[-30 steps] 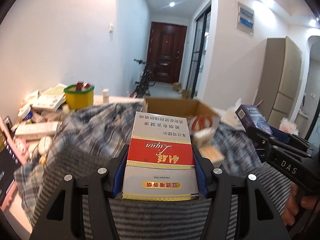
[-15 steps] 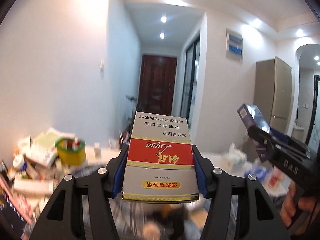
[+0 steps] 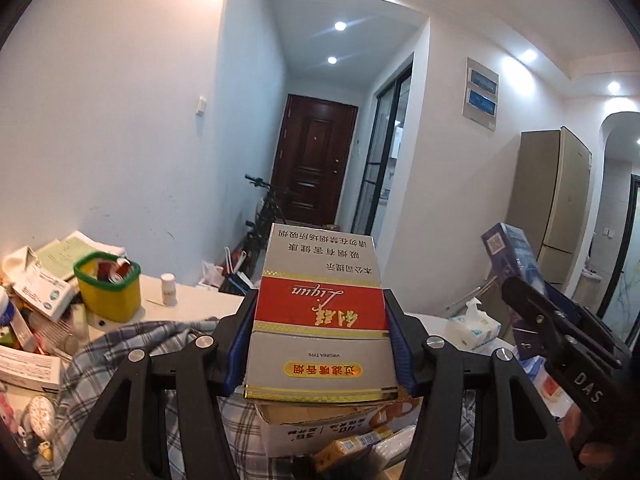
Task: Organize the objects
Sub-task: 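Carry both boxes up over the open cardboard box with both grippers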
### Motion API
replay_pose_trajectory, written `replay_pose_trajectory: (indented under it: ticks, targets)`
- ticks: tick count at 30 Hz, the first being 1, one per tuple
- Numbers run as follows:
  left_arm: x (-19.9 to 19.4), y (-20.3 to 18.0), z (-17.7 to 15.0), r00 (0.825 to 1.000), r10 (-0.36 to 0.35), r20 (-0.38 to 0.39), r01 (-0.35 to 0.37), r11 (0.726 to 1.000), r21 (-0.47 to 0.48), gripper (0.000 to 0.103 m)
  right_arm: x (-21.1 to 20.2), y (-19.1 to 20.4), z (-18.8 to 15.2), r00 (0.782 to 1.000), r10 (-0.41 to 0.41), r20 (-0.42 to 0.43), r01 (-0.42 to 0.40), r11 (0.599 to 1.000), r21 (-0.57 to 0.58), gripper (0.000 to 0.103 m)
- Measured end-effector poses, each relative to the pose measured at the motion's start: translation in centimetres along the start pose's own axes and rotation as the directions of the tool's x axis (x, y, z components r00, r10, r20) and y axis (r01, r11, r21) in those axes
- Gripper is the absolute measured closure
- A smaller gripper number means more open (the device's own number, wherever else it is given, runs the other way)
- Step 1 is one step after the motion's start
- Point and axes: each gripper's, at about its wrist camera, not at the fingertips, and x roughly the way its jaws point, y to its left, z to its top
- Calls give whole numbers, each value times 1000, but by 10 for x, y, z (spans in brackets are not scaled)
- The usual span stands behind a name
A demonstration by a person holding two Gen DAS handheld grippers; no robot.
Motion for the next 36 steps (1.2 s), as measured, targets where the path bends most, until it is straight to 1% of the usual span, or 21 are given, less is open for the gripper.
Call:
replay_pose_trajectory:
  ticks: [6, 10, 13, 17, 20, 23, 29, 34, 36]
  targets:
    - [14, 7, -18, 1000, -12, -2, 12, 1000, 5, 43, 23, -4, -18, 996, 37, -82, -36, 999, 6, 54]
    - [26, 10, -27, 1000, -16, -9, 16, 1000, 5, 43, 39, -2, -28, 992, 24, -124, -27, 999, -20, 54]
    - [39, 17, -32, 999, 7, -47, -8, 1000, -11, 43, 45, -2, -36, 988, 19, -152, -24, 999, -27, 54]
    - [52, 25, -38, 996, 14, -87, -17, 999, -33, 43, 52, -4, -43, 983, 25, -182, -28, 999, -17, 54]
    - [58, 29, -42, 993, 3, -115, -10, 998, -54, 43, 57, -5, -47, 979, 20, -203, -24, 1000, -17, 54]
    - [63, 32, -46, 991, -8, -133, -1, 998, -70, 43, 66, -8, -52, 971, 32, -236, -33, 999, -3, 54]
    - [71, 32, -52, 988, 3, -157, -13, 998, -63, 43, 76, -9, -61, 959, 35, -280, -35, 999, 5, 54]
    - [78, 28, -57, 983, -6, -184, -5, 998, -62, 43, 86, -12, -69, 940, 37, -340, -28, 999, 30, 54]
    - [84, 25, -60, 980, 6, -201, -17, 999, -51, 43, 93, -17, -71, 937, 43, -347, -26, 998, 54, 54]
